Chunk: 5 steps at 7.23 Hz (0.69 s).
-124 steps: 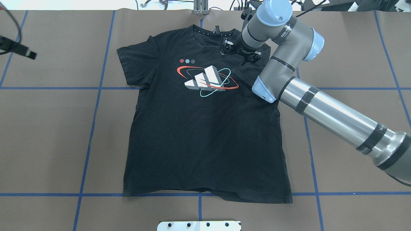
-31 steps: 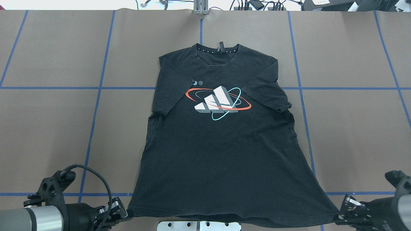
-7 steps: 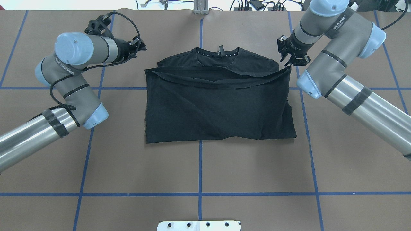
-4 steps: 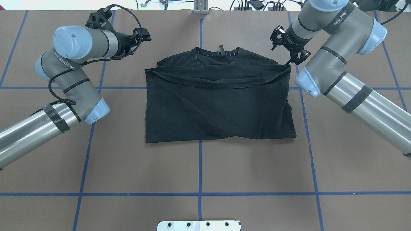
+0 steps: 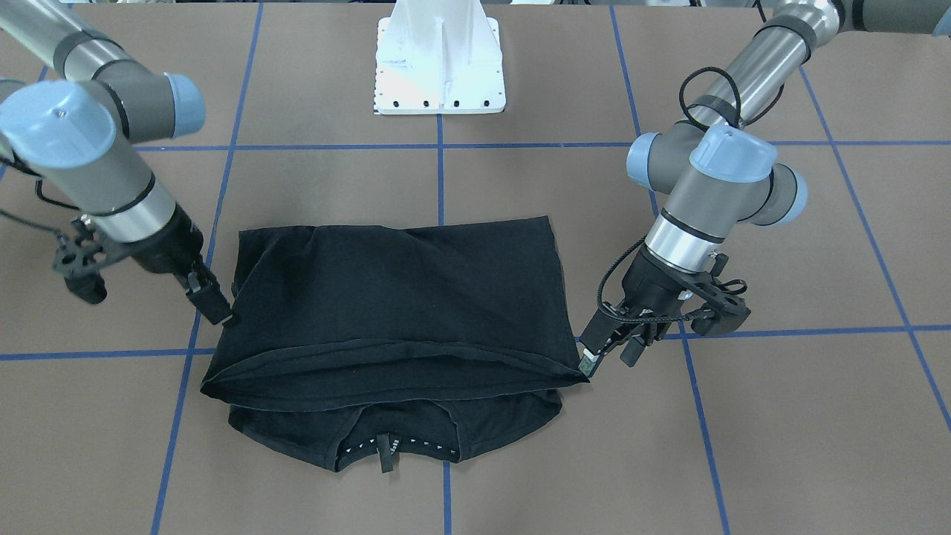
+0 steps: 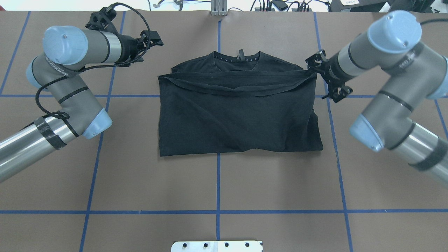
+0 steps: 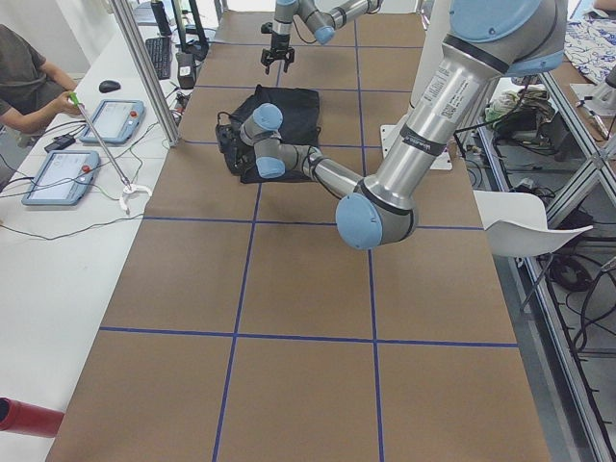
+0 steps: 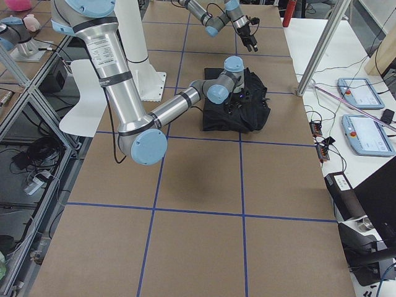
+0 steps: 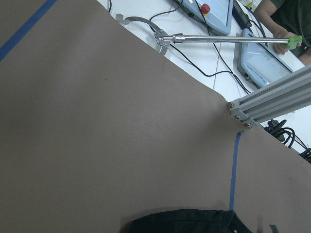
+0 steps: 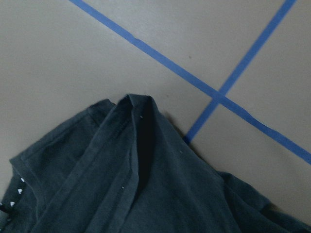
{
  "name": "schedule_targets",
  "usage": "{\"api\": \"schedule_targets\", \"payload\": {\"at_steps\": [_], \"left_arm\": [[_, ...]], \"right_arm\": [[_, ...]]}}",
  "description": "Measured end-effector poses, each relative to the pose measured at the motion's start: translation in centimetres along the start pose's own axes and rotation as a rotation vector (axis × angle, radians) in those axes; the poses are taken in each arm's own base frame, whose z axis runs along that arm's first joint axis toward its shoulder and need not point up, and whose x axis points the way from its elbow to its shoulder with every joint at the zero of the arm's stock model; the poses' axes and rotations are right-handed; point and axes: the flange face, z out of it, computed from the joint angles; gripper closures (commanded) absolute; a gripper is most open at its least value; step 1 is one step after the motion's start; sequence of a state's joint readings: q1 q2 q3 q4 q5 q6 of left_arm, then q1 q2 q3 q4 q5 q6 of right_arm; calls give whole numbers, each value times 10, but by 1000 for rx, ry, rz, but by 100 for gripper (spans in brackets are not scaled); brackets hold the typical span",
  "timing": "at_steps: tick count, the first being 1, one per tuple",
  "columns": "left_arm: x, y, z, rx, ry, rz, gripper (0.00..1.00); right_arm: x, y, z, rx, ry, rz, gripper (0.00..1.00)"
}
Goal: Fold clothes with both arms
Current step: 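Release the hem and raise both grippers away from the shirt, then grasp the side edge of the folded shirt with the right gripper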
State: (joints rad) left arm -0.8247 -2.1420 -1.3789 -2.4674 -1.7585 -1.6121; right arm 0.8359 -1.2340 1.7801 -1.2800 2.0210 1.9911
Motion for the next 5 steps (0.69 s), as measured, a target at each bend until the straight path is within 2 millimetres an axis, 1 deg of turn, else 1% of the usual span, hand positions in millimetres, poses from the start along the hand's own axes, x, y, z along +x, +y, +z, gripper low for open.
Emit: {"api": "schedule_targets", "payload": {"at_steps": [1,2,3,4,5], "left_arm": [[0,0,-1,0,-5,-1,0],[0,1,-1,0,-9,-1,0],[1,1,-1,0,-13,-2,0],[2,1,-3,0,-18,-3,0],[4,1,-4,1,-23,-4,0]], "right_arm": [[35,26,10,-4,9,-22,4],[69,41,20,-10,16,-56,9],[94,46,27,-21,16,-81,15],[110,50,35,-32,21,-98,20],[118,55,43,-39,31,-110,22]]}}
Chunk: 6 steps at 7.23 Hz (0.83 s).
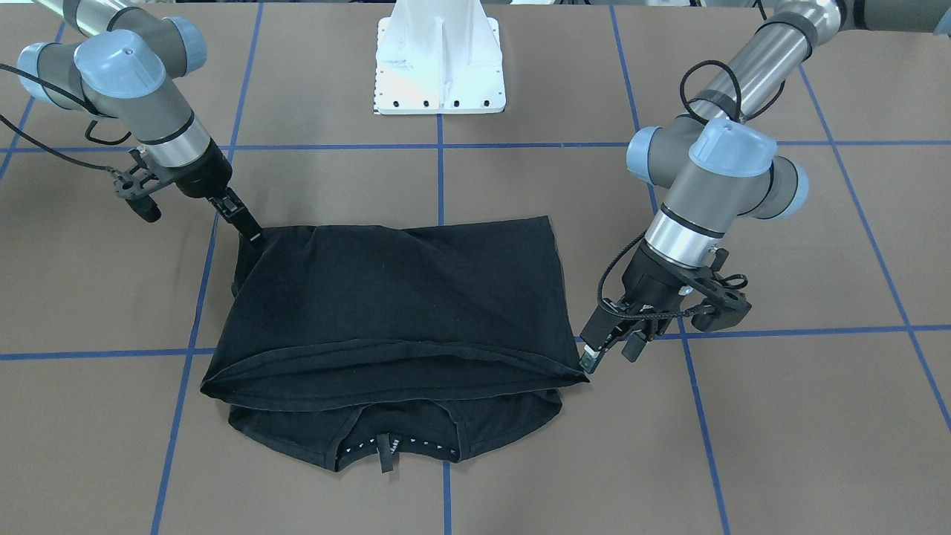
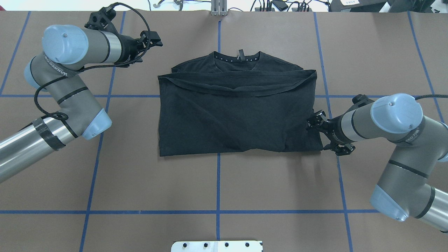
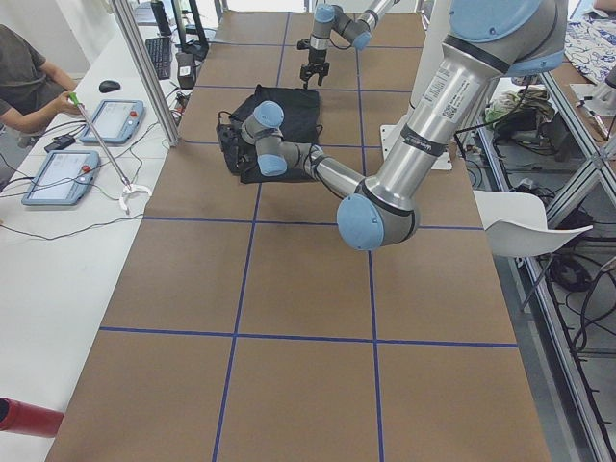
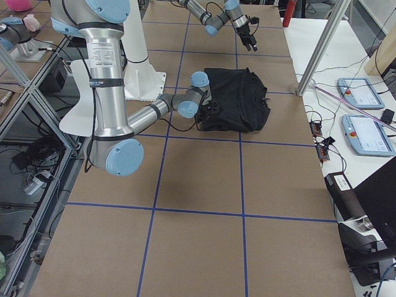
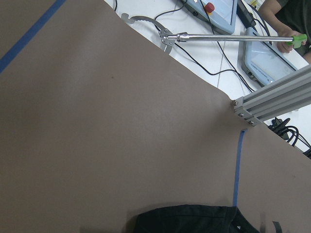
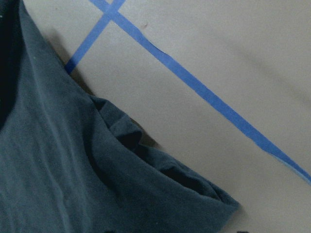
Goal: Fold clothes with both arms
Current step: 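Grasp the side edge of the folded shirt with the right gripper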
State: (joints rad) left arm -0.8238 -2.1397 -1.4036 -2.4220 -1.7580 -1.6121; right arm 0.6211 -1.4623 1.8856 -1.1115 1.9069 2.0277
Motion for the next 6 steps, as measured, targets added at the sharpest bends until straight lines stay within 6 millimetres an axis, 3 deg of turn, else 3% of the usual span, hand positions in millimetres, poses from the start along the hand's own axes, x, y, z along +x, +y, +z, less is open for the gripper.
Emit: {"api": "schedule_targets", "payload": {"at_steps": [3,6], "left_arm": [[2,0,-2,1,-3,-1,0],[3,1,-3,-1,0,0,0]], "right_arm": [[11,0,22,2,38,-43,25],[14,-6,24,11,46,-61,55]]}}
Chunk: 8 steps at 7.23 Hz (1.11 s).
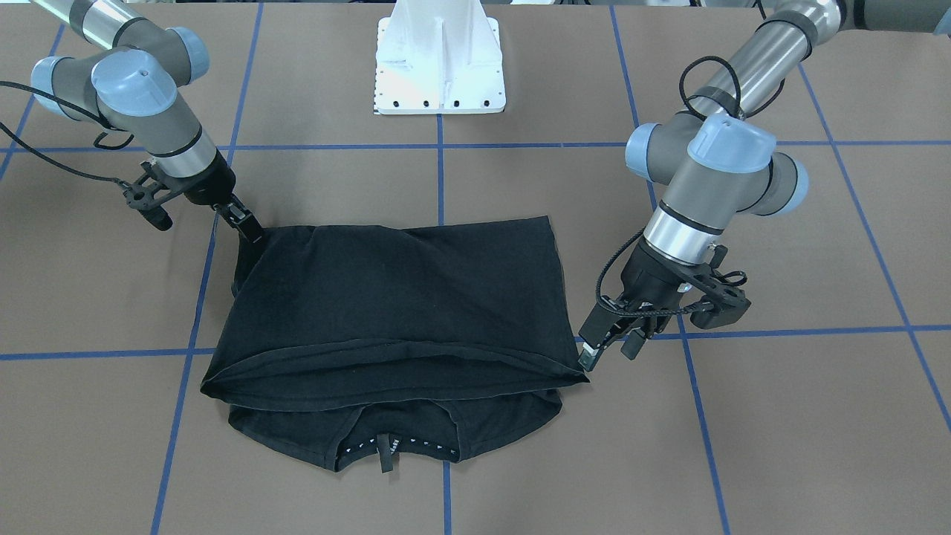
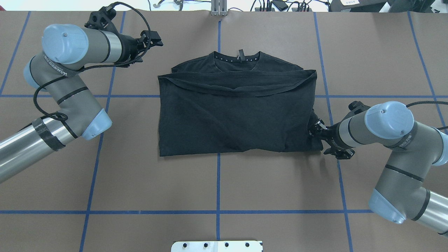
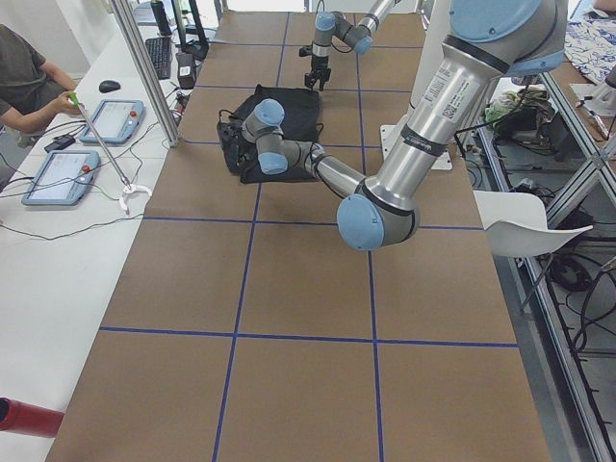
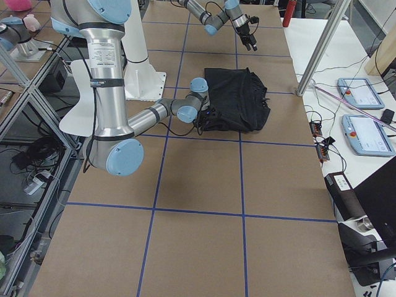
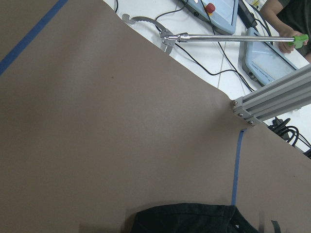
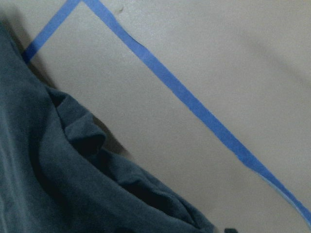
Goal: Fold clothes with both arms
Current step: 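Grasp the side edge of the folded shirt with the right gripper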
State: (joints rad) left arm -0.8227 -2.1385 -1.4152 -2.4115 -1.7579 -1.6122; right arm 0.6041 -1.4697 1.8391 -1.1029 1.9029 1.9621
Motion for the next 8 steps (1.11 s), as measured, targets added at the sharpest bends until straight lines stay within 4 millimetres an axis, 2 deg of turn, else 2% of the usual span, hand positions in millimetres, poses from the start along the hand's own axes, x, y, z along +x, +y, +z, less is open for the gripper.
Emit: {"api": "schedule_targets", "payload": {"at_steps": [1,2,7,8], "left_arm": [[0,0,0,0,0,0,0],[-1,0,0,1,-2,0,0],[-12,-2,0,5,-14,-3,0],[-13,-2,0,6,-15,-3,0]], "right_arm": [[0,-1,1,4,1,-1,86],[-1,-1,1,9,-2,-2,100],[-5,-14,-11,4,-17,-37,100],[-3,-19,-21,-12,-21,-39,100]]}}
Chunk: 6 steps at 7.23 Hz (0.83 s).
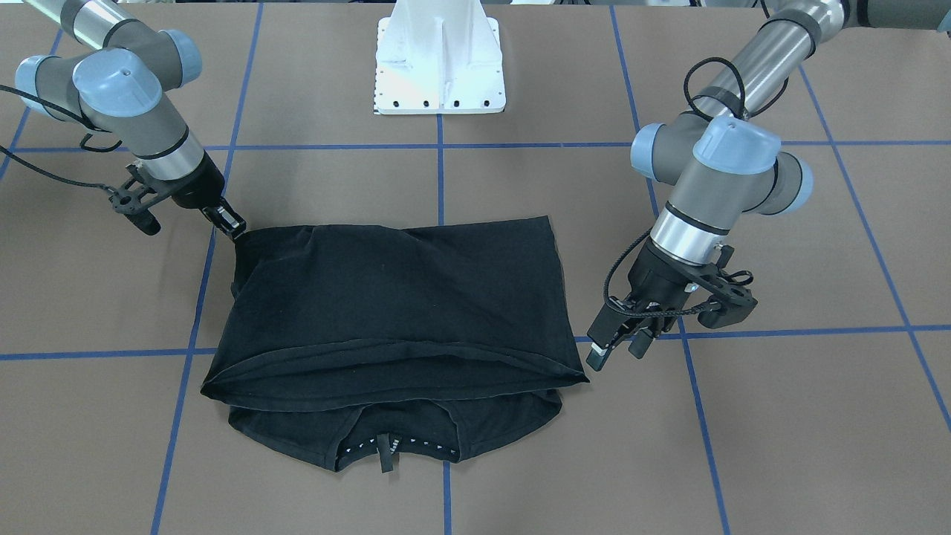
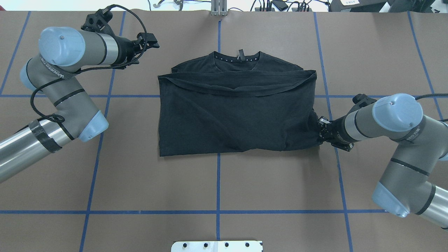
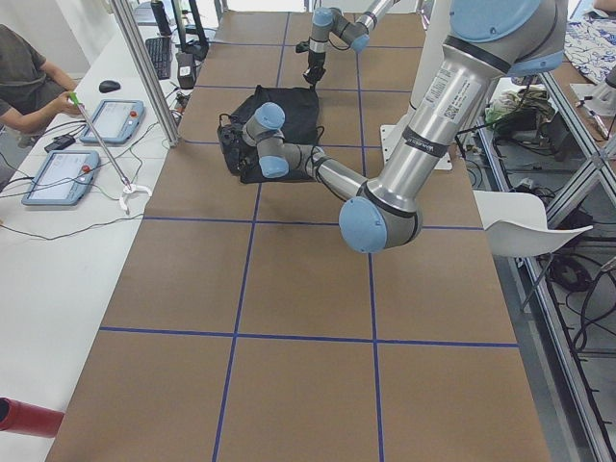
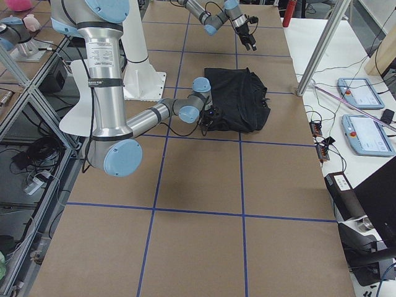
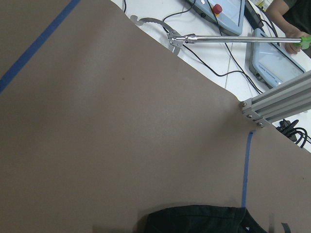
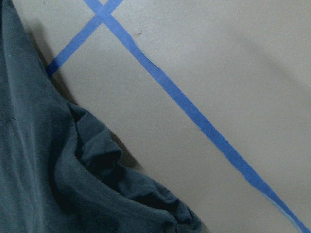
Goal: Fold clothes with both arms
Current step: 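Pull the grasped side edge toward the robot with the right gripper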
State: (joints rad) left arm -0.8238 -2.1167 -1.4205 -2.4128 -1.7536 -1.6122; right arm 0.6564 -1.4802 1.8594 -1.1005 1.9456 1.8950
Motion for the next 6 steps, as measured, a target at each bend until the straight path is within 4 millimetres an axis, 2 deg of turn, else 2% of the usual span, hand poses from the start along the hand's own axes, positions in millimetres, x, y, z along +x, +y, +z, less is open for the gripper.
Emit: {"api": "schedule_targets", "payload": {"at_steps": [2,3,4,6], "left_arm": [[1,1,-3,-1,5,1,0],[5,2,-7,-4,16,3,0],[10,4,-15,-10,32,3,0],[9,17,-43,-75,68,9,0]], "right_arm": [[20,-3,-38,-57,-7,9,100],[32,4,-55,-86,-6,27,100],[42,24,-69,-148,9,66,100],[55,93,-74,-314,95,133,100]]}}
